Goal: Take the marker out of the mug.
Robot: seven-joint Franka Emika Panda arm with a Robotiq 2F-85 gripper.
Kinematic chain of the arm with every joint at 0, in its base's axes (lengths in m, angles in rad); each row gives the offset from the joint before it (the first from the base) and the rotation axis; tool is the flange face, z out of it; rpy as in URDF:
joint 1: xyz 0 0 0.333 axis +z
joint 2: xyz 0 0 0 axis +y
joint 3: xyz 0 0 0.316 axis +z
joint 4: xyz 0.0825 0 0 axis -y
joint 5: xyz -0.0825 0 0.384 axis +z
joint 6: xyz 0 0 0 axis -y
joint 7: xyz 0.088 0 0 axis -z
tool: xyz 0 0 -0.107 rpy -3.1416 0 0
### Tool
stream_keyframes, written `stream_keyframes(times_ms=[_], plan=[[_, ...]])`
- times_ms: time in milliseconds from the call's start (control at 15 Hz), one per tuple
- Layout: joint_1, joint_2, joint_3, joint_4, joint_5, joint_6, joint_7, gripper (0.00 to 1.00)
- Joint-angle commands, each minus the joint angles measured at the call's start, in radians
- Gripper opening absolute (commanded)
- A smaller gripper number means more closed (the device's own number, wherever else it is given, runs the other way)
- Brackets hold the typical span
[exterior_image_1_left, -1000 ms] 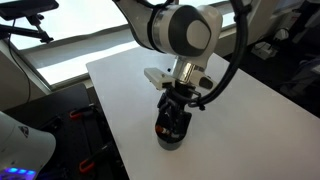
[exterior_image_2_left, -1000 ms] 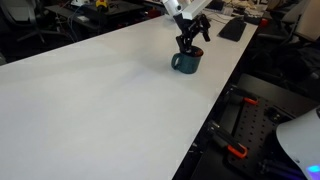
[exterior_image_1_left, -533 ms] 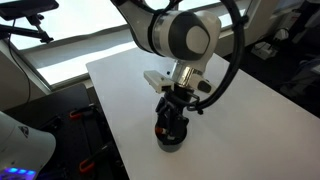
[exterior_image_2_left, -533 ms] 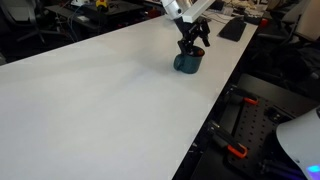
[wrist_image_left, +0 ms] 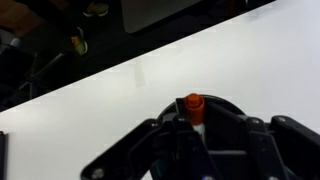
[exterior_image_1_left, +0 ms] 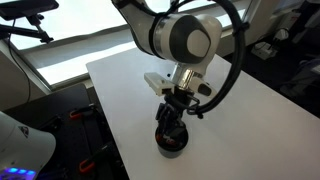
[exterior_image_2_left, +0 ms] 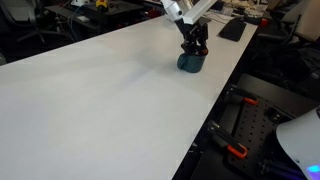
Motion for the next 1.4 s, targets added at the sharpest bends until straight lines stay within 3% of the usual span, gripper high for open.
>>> stream_keyframes(times_ms=[0, 467, 1333], plan=[[-0.009, 0.016, -0.001, 0.006, 0.017, 0.008, -0.007, 0.05], [-0.003, 0.001, 0.000, 0.003, 0.011, 0.012, 0.000, 0.06], [0.014, -0.155, 0.015, -0.033, 0.011, 0.053, 0.042, 0.06]])
